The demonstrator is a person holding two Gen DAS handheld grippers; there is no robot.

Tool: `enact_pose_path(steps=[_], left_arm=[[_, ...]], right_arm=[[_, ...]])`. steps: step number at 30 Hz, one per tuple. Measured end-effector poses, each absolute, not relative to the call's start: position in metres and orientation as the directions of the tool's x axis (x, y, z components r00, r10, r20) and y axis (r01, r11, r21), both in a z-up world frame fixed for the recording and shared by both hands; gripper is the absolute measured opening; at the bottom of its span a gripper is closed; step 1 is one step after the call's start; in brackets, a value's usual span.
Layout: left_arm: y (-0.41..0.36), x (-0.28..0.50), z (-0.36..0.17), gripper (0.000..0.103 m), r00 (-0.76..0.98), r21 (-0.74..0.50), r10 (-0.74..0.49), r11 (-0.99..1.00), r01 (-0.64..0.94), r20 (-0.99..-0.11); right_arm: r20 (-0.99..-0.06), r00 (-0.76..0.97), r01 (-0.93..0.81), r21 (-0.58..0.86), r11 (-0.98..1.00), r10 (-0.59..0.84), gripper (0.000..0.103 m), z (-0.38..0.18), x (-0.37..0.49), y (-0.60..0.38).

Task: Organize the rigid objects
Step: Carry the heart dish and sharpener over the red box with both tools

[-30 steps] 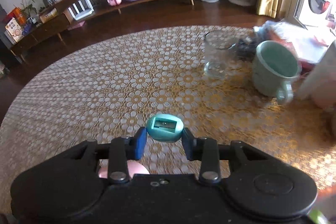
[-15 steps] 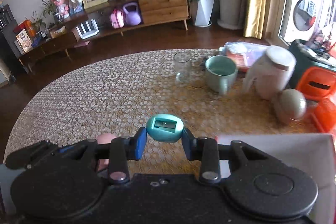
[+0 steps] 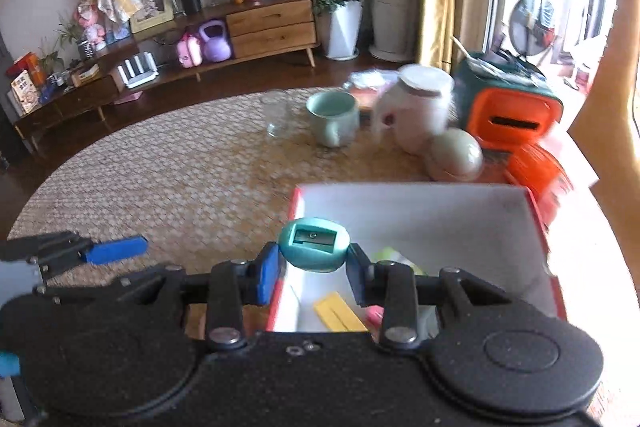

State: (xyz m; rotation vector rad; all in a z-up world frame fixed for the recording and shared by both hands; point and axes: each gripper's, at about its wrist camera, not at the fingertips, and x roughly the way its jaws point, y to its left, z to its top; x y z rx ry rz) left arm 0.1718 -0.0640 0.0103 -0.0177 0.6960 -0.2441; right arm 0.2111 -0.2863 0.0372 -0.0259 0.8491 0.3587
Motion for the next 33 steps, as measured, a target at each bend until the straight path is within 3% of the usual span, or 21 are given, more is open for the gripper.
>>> enact_pose_path(steps=[12, 18, 22, 33], left_arm=[[-0.062, 0.168, -0.058, 0.045, 0.629, -0.095, -0.229, 0.966, 0.240, -0.742], [-0.074, 0.164, -0.084, 0.069, 0.601, -0.105, -0.237, 0.963, 0.247, -0.763], [-0.087, 0.160, -0.099, 0.070, 0.592, -0.064, -0.234, 0.954, 0.294, -0.771], [-0.095, 0.166, -0.128, 0.071, 0.590, -0.038, -0.167, 0.974, 0.225, -0.790]], right_arm=[[-0.755, 0.591, -0.284, 0.136, 0.949, 0.285, 0.035, 0.013, 0.198, -0.324], [-0.766, 0.577, -0.277, 0.143, 0.950, 0.283, 0.035, 0.003, 0.198, -0.333], [-0.769, 0.576, -0.274, 0.138, 0.952, 0.277, 0.035, 0.002, 0.196, -0.338], [-0.781, 0.564, -0.263, 0.138, 0.955, 0.268, 0.035, -0.006, 0.198, -0.349]])
